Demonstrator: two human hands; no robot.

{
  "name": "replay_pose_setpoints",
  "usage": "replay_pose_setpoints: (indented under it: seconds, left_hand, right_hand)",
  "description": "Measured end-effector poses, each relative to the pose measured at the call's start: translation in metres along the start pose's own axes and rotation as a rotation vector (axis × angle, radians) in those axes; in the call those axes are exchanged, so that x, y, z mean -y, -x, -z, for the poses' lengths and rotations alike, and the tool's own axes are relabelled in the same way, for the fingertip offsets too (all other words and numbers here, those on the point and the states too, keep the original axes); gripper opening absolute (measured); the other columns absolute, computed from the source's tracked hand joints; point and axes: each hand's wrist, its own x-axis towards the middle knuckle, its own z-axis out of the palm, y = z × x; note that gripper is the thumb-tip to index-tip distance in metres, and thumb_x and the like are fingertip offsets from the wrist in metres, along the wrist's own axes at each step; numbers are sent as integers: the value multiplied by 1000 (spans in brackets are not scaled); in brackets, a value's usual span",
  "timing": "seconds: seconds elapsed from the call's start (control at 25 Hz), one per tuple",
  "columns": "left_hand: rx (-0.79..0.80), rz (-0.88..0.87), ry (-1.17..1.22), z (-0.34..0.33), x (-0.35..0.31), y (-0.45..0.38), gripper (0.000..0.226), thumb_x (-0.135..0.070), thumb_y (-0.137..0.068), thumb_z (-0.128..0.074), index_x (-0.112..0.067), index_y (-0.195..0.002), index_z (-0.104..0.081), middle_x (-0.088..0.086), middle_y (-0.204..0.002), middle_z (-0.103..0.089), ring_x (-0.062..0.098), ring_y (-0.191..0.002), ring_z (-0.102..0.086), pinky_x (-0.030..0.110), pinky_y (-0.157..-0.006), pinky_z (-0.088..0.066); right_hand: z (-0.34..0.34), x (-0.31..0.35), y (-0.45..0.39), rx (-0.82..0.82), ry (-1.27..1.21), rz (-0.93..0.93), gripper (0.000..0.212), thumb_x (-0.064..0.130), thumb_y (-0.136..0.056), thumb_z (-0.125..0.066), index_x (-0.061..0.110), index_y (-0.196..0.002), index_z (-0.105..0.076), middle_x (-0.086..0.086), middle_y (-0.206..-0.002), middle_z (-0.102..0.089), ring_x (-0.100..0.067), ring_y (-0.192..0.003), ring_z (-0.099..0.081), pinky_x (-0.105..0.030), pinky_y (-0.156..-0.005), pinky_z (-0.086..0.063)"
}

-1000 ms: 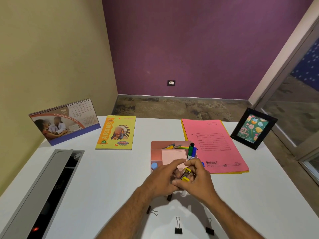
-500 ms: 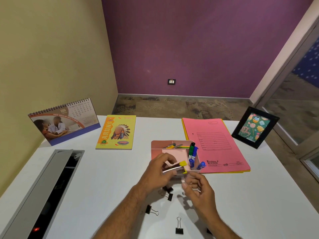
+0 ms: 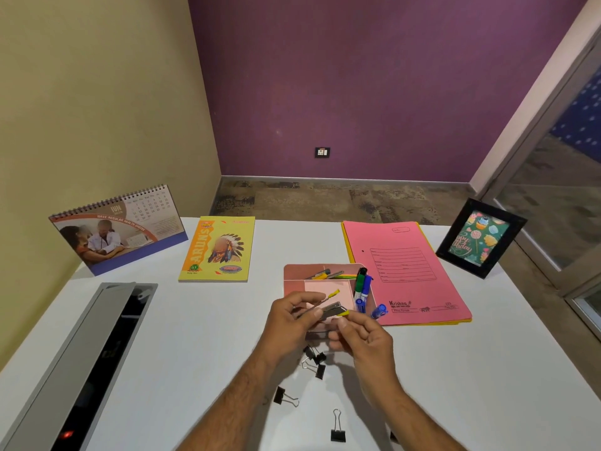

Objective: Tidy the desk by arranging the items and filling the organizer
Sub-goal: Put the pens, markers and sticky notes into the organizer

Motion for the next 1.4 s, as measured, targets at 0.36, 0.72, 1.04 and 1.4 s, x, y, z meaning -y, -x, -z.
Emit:
replay_pose_setpoints:
  seconds: [0.36, 0.72, 1.04, 1.4]
  left_hand:
    - [165, -73, -232, -1, -19, -4, 45, -2, -67, -86, -15, -107, -71, -7, -89, -71, -3, -75, -64, 15, -71, -50]
    - [62, -113, -461, 12, -43, -25, 55, -11, -60, -90, -33, -100, -58, -2, -96, -68, 5, -75, -67, 21, -67, -57]
    - [-132, -74, -704, 28, -50, -55, 46, -9, -69, -85, -27, -100, -57, -5, -96, -68, 11, -80, -66, 25, -65, -57]
    - [-12, -37, -1020, 25, -14, -59, 50, -26, -70, -86, -22, -117, -68, 4, -109, -64, 17, -95, -57, 30, -78, -52]
  right_hand:
    - [-11, 18, -10, -4, 147, 214, 20, 2, -75, -78, -4, -78, -59, -6, -62, -67, -17, -57, -65, -27, -54, -55]
    - [8, -9, 2, -48, 423, 293, 13, 14, -82, -75, 13, -70, -69, -1, -67, -69, -6, -60, -63, -18, -57, -51]
    - [76, -110, 13, 35, 1341, 404, 25, 31, -72, -70, 26, -96, -66, 6, -104, -67, -19, -99, -61, -37, -84, -51]
    - [71, -111, 14, 72, 1477, 362, 33, 34, -69, -69, 24, -101, -66, -1, -113, -66, -24, -108, -60, -44, -87, -51]
